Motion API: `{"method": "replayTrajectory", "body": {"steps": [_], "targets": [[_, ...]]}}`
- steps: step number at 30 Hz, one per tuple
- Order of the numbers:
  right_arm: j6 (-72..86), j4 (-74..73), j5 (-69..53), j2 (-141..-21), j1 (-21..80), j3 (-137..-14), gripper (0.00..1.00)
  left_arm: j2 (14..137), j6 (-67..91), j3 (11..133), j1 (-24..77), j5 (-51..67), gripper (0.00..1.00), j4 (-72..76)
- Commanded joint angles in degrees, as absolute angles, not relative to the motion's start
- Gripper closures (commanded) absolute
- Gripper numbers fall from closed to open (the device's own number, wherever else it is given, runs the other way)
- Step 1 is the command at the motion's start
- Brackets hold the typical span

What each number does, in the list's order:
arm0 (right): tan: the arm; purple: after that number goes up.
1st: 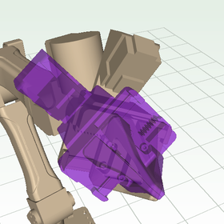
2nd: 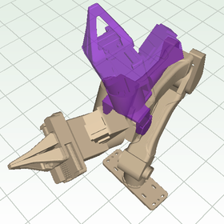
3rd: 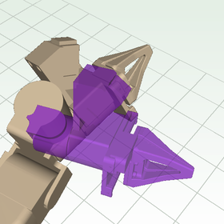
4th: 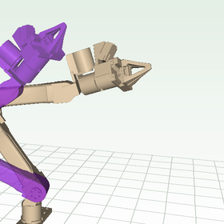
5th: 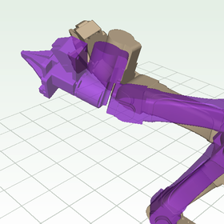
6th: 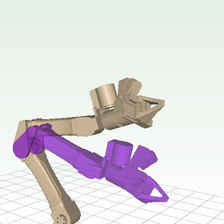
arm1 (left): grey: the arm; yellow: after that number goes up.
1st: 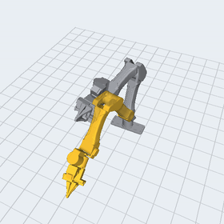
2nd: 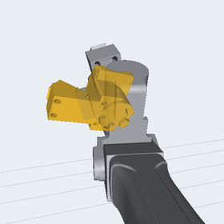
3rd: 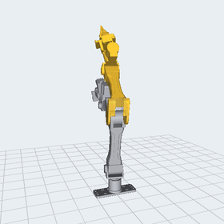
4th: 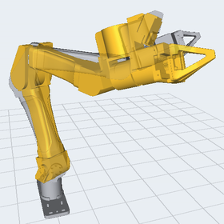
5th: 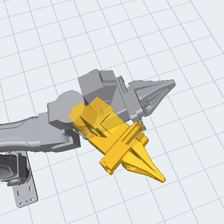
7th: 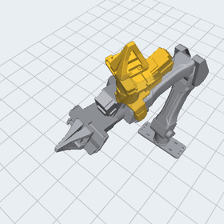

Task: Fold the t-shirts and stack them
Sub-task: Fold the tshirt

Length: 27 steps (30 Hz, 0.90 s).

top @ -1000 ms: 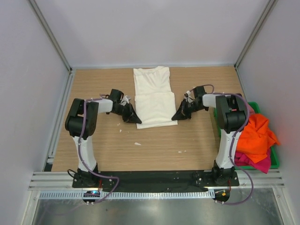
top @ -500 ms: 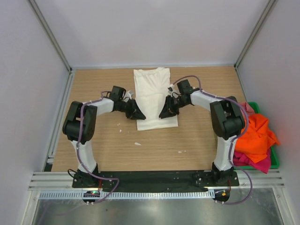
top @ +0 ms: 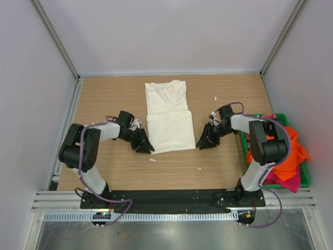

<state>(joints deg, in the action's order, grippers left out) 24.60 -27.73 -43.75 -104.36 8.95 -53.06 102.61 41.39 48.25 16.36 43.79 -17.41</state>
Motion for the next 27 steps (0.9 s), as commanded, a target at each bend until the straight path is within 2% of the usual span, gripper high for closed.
{"method": "replayTrajectory", "body": {"steps": [1,4,7,12,18,27], "targets": [[20.2,-36.3,-35.7,-94.9,9.2,-52.6,0.64,93.3,36.2,47.5,15.7,37.8,0.65,-29.2],[21.2,-35.7,-34.1,-92.1,9.0,-53.0,0.43,86.7,37.0,48.0,15.6,35.1,0.48,-32.1],[22.8,-31.6,-35.0,-95.4,8.7,-52.6,0.35,86.7,37.6,48.1,15.5,34.0,0.44,-31.4],[25.2,-22.0,-37.1,-99.6,9.1,-51.5,0.34,92.4,37.2,48.2,14.8,30.2,0.43,-26.7],[19.5,-23.7,-31.1,-103.6,14.1,-55.5,0.35,96.6,37.6,46.9,14.9,30.0,0.43,-19.4],[21.3,-20.2,-27.6,-104.1,17.4,-52.1,0.38,100.4,40.3,46.2,18.5,26.2,0.45,-17.2]]}}
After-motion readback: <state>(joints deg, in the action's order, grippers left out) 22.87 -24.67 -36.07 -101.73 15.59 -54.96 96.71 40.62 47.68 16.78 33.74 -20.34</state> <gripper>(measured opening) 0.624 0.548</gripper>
